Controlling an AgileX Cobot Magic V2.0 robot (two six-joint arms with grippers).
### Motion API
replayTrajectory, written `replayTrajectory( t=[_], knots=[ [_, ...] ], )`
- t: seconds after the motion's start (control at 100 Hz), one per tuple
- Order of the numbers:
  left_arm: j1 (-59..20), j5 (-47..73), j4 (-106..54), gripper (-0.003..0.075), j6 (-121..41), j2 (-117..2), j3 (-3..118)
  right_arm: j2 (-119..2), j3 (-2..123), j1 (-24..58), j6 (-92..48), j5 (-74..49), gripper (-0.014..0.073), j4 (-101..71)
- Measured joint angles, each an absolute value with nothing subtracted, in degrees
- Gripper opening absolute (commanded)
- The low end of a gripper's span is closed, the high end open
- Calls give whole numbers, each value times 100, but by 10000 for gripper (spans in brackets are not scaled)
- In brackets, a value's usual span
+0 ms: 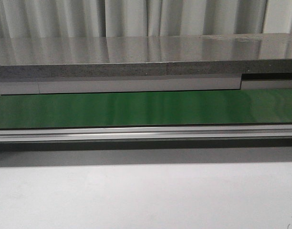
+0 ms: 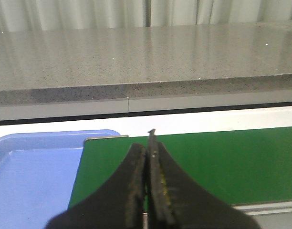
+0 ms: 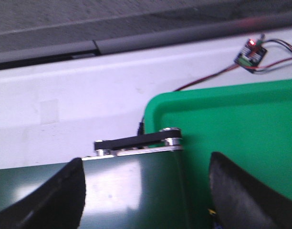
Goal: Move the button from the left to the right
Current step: 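Lift the button with the right gripper and lower it into the green tray, then open the right gripper and raise it away from the green tray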
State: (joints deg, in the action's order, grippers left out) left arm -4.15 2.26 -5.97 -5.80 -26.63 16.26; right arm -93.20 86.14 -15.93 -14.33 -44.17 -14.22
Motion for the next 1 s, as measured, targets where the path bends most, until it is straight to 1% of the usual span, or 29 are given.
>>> replayTrajectory(
  t=[0.12,0.24,0.51,0.64,0.78,0.94,1.0],
  knots=[
    [-415,226,-597,-20,-580,-2663,1626,-8843,8358,-1155,-1447,-4263,541,-1445],
    [-415,226,-597,-20,-580,-2663,1626,-8270,7772,-731,-1483,-3872,541,-1481],
    [-415,226,-597,-20,-580,-2663,1626,-6533,5702,-70,-1494,-2672,541,-1489],
    [-415,226,-597,-20,-580,-2663,1626,-5484,4716,49,-1494,-2345,541,-1489],
    [-415,226,-597,-20,-580,-2663,1626,-4314,3862,62,-1494,-2296,541,-1489],
    [-415,226,-597,-20,-580,-2663,1626,-2936,3185,62,-1494,-2332,538,-1489],
    [-415,226,-597,-20,-580,-2663,1626,-2541,2995,62,-1494,-2383,514,-1489]
  ],
)
